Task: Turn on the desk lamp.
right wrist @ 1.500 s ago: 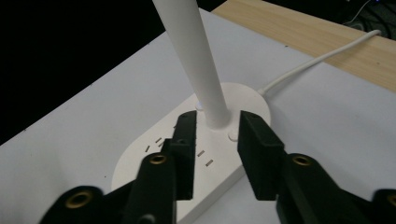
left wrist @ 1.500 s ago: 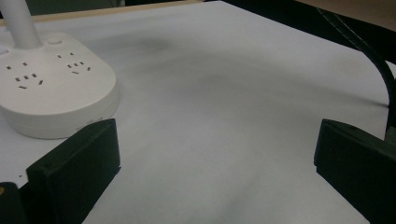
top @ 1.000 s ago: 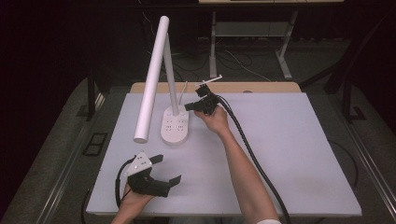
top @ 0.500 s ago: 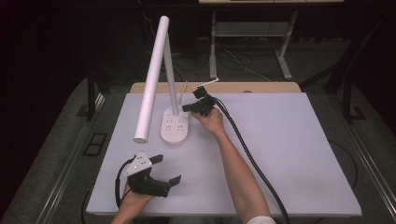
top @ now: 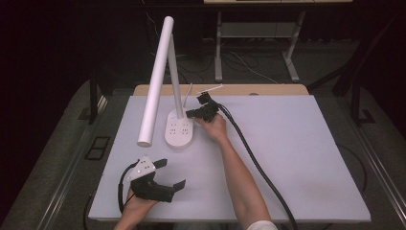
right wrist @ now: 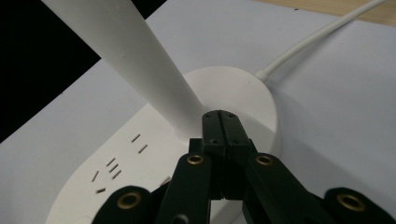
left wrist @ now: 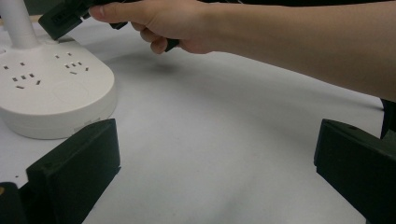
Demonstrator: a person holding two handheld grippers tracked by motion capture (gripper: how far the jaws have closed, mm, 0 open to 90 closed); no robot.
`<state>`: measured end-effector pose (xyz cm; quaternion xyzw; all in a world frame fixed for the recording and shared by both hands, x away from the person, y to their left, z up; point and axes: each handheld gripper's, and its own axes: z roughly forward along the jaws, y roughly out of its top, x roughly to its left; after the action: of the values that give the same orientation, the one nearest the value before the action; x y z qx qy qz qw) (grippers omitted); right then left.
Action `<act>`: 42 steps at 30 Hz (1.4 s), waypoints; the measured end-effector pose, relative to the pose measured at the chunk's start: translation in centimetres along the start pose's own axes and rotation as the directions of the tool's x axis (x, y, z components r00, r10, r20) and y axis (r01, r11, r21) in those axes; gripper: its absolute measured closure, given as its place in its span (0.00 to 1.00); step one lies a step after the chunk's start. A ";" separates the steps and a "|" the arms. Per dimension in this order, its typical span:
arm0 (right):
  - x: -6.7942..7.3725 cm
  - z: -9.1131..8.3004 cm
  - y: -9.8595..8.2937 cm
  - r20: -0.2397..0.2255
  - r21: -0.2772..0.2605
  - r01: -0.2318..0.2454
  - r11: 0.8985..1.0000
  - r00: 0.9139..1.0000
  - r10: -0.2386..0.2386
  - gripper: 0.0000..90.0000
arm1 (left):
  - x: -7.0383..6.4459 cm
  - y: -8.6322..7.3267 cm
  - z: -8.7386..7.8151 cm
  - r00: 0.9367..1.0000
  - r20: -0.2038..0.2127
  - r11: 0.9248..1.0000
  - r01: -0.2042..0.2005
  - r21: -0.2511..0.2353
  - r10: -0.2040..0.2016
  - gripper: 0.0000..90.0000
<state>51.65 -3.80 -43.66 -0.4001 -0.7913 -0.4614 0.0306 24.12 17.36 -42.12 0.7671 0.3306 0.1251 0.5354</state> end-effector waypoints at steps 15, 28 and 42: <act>0.0 0.0 -0.2 0.020 -0.001 0.002 1.000 1.000 -0.002 1.00 | 0.3 -0.1 0.2 1.000 -0.010 1.000 0.005 0.009 -0.005 0.00; 1.4 -0.9 0.1 0.023 -0.003 0.098 0.995 0.995 -0.097 0.99 | 0.3 -0.1 0.0 1.000 -0.009 1.000 0.007 -0.001 -0.007 0.00; 3.2 -5.4 0.4 0.019 0.024 0.183 0.983 0.983 -0.184 0.99 | 0.3 -0.1 0.2 1.000 -0.005 1.000 -0.001 0.010 0.001 0.00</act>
<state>47.96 -5.83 -38.94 -0.3300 -0.8302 -0.4490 -0.0159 24.41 17.41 -42.30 0.7697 0.3323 0.1255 0.5305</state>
